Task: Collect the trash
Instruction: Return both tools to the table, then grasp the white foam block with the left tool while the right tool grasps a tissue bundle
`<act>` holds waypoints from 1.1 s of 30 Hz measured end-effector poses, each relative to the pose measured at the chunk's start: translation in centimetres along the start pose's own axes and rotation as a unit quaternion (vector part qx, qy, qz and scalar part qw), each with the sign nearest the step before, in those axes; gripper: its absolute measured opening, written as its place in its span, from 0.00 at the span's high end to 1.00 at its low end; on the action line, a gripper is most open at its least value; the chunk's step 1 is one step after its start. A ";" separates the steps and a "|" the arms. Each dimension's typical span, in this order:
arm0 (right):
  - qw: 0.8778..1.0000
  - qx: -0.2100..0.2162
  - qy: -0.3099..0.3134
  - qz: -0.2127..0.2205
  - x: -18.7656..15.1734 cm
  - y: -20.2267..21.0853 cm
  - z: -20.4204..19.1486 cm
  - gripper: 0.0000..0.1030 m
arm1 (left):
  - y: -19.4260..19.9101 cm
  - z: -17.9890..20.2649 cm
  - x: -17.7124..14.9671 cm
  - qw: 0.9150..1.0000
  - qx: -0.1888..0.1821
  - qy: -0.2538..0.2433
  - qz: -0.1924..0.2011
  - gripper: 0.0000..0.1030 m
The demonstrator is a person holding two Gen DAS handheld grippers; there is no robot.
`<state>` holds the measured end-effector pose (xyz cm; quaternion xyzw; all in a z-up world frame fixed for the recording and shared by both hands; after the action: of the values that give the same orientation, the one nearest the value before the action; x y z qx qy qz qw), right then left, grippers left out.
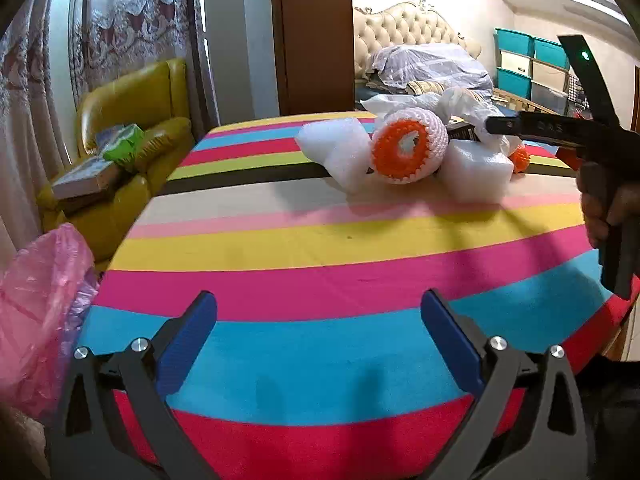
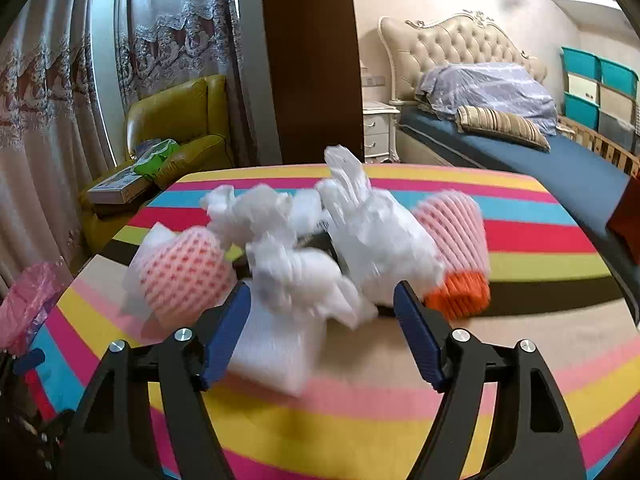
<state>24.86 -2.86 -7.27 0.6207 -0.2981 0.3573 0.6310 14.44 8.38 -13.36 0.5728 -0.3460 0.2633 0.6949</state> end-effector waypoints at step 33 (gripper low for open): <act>0.999 -0.023 -0.043 0.006 -5.2 5.1 9.4 0.66 | -8.4 9.2 6.5 0.994 -0.108 -0.011 -0.031 0.12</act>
<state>18.37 -12.76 -8.15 0.6189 -0.3370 0.3274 0.6295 23.20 -2.58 -12.45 0.5078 -0.3621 0.1969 0.7564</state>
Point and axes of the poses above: each gripper's, at about its wrist camera, not at the fingertips, and y roughly against the way its jaws point, z to its right, x to its top, the point moved 10 cm from there along -y, roughly the way its jaws point, and after that the axes turned 13 degrees about -x, right-handed, at the moved point
